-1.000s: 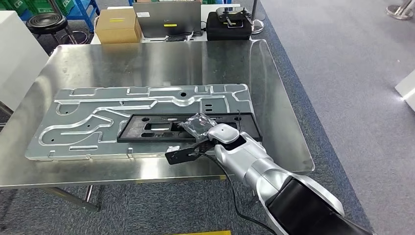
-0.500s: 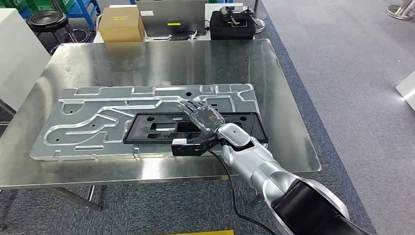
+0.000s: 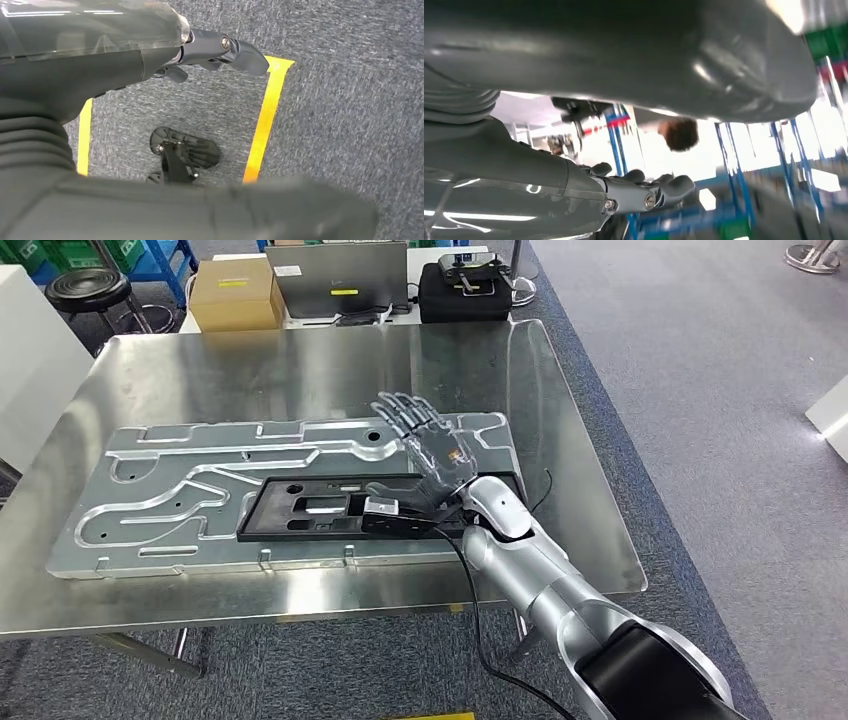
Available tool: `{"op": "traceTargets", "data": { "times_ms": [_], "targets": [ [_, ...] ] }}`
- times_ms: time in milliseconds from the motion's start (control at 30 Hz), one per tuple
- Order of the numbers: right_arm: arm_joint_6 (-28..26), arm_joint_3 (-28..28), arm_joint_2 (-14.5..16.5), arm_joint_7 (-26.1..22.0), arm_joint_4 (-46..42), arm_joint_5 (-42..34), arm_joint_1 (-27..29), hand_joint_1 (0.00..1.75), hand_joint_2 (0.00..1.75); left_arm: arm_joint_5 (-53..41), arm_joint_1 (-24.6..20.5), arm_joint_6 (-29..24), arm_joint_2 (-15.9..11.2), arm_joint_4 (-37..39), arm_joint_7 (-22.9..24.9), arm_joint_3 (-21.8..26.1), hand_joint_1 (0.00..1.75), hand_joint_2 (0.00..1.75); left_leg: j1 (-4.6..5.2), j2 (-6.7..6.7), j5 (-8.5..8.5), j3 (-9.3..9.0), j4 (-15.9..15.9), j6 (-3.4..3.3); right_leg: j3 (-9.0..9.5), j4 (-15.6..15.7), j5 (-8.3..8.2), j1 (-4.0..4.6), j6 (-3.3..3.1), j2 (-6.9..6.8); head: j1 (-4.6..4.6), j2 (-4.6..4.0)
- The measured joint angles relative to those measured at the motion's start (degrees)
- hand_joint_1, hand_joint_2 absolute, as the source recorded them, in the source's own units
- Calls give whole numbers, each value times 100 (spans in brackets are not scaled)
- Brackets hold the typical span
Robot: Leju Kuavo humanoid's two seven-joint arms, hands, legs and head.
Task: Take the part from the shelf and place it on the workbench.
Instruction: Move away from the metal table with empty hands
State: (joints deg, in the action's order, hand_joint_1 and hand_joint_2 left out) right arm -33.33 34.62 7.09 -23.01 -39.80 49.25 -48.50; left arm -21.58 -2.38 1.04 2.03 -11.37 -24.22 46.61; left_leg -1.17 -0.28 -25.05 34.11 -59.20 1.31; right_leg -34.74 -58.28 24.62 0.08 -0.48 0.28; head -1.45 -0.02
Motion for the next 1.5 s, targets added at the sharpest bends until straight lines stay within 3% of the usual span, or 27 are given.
{"op": "traceTargets", "data": {
  "times_ms": [133,200,267,300,333,367,433,500,567,633,700,767,833,867,967,1033,1100,1133,1167,1200,1267,1300,1333,1367,1400,1433,1500],
  "targets": [
    [-464,-474,-583,-56,-1700,-269,722,0,0,46,22,7,8,0,56,113,0,0,6,-42,-4,-5,42,-162,-29,-103,94,-8,124,-30,-1,0],
    [-588,-934,-1040,-90,-2837,-502,1286,0,0,129,41,51,25,0,38,195,0,0,-10,-58,3,-11,59,-240,-226,-567,390,-31,201,-25,1,0],
    [-573,-1727,-1541,-231,-4008,-993,2083,0,0,213,89,113,48,0,-36,312,0,0,-8,-106,-12,-15,59,-289,-572,-1301,731,-41,251,-22,1,0],
    [-481,-2228,-1746,-342,-4497,-1316,2548,0,0,239,123,137,62,0,-80,365,0,0,-6,-133,-22,-21,59,-302,-697,-1542,798,-42,261,-22,1,0],
    [-342,-2761,-1909,-476,-4894,-1652,3040,0,0,254,162,150,74,0,-117,415,0,0,-3,-151,-28,-28,58,-310,-733,-1588,760,-42,260,-22,1,0],
    [-171,-3336,-2040,-631,-5235,-1963,3537,0,0,258,198,158,91,0,-145,465,0,0,5,-163,-34,-36,56,-316,-653,-1401,628,-40,246,-22,1,0],
    [261,-4471,-2178,-1003,-5669,-2334,4338,0,0,242,258,195,126,0,-174,544,0,0,27,-163,-43,-48,53,-312,-271,-604,274,-18,174,-31,1,0],
    [793,-5612,-2148,-1385,-5804,-2392,4857,0,0,189,278,242,152,0,-187,611,0,0,55,-147,-62,-54,51,-281,7,-44,65,22,110,-47,1,0],
    [1174,-6652,-2027,-1595,-5789,-2344,5248,0,0,139,278,269,162,0,-196,656,0,0,70,-137,-70,-61,65,-230,49,38,18,43,83,-55,1,0],
    [1395,-7451,-1893,-1642,-5760,-2145,5458,0,0,100,286,300,157,-1,-205,682,0,0,87,-107,-129,-61,41,-167,49,106,-34,2,31,-50,1,0],
    [1690,-8129,-1709,-1656,-5648,-1740,5500,0,0,57,288,337,151,-2,-221,709,0,0,98,-56,-476,34,-293,-114,30,184,-112,-36,-30,-44,-1,0],
    [1924,-8829,-1525,-1669,-5401,-1411,5525,0,0,13,279,355,151,-2,-242,753,0,0,90,-30,-995,225,-970,-79,-32,183,-164,-31,-50,-63,-3,0],
    [1972,-9400,-1431,-1677,-5103,-1269,5545,0,0,-27,279,359,150,-2,-259,803,0,0,89,-20,-1227,224,-1346,-63,-130,151,-219,-28,-44,-88,-3,0],
    [1949,-9610,-1409,-1679,-4957,-1192,5545,0,0,-42,281,366,149,-3,-271,821,0,0,89,-17,-1181,65,-1217,-65,-187,129,-252,-28,-39,-90,-3,0],
    [1824,-10161,-1377,-1681,-4409,-651,5473,0,0,-77,260,415,148,-18,-308,885,0,0,109,-20,-836,-763,-28,-140,-329,62,-371,-20,13,-66,-2,0],
    [1738,-10575,-1363,-1678,-3992,-127,5369,0,0,-101,241,436,151,-27,-309,942,0,0,146,-23,-725,-961,320,-221,-347,54,-454,-19,79,-56,-1,0],
    [1676,-10939,-1343,-1677,-3635,242,5286,0,0,-117,244,437,160,-28,-304,987,0,0,166,-13,-608,-914,316,-292,-341,102,-553,-39,149,-44,-2,0],
    [1656,-11079,-1331,-1659,-3480,362,5257,0,0,-119,244,437,166,-28,-302,1010,0,0,162,4,-535,-875,329,-323,-362,99,-532,-55,181,-36,-2,0],
    [1641,-11209,-1323,-1609,-3334,484,5227,0,0,-123,242,437,172,-29,-297,1037,0,0,151,25,-458,-821,343,-357,-404,26,-400,-67,213,-28,-1,0],
    [1614,-11344,-1318,-1513,-3171,648,5183,0,0,-129,241,438,178,-30,-293,1063,0,0,135,47,-377,-750,356,-383,-473,-163,-149,-79,246,-22,-1,0],
    [1541,-11607,-1314,-1224,-2766,1060,5075,0,0,-151,241,448,180,-31,-284,1109,0,0,128,76,-248,-582,353,-409,-625,-848,503,-108,312,-25,-1,0],
    [1516,-11724,-1314,-1050,-2520,1283,5029,0,0,-165,243,455,181,-31,-279,1131,0,0,127,82,-184,-492,346,-404,-659,-1201,702,-125,340,-26,-1,0],
    [1530,-11822,-1314,-855,-2249,1476,4994,0,0,-182,244,464,184,-31,-273,1159,0,0,124,84,-122,-403,334,-392,-630,-1436,755,-140,362,-26,-1,0],
    [1581,-11905,-1314,-644,-1964,1640,4967,0,0,-202,244,472,186,-31,-265,1187,0,0,118,85,-64,-313,312,-374,-510,-1490,676,-153,376,-27,-1,0],
    [1660,-11970,-1314,-433,-1674,1763,4943,0,0,-218,243,478,190,-31,-258,1211,0,0,110,85,-16,-228,284,-350,-287,-1331,530,-163,382,-27,-1,0],
    [1758,-12019,-1314,-227,-1387,1848,4919,0,0,-232,238,483,192,-31,-252,1230,0,0,102,86,26,-154,248,-321,33,-991,418,-174,383,-25,-1,0],
    [1968,-12081,-1305,163,-846,1923,4858,0,0,-270,227,499,198,-31,-240,1250,0,0,103,89,97,-43,189,-249,653,-171,451,-162,338,-13,-1,0]
  ]
}}
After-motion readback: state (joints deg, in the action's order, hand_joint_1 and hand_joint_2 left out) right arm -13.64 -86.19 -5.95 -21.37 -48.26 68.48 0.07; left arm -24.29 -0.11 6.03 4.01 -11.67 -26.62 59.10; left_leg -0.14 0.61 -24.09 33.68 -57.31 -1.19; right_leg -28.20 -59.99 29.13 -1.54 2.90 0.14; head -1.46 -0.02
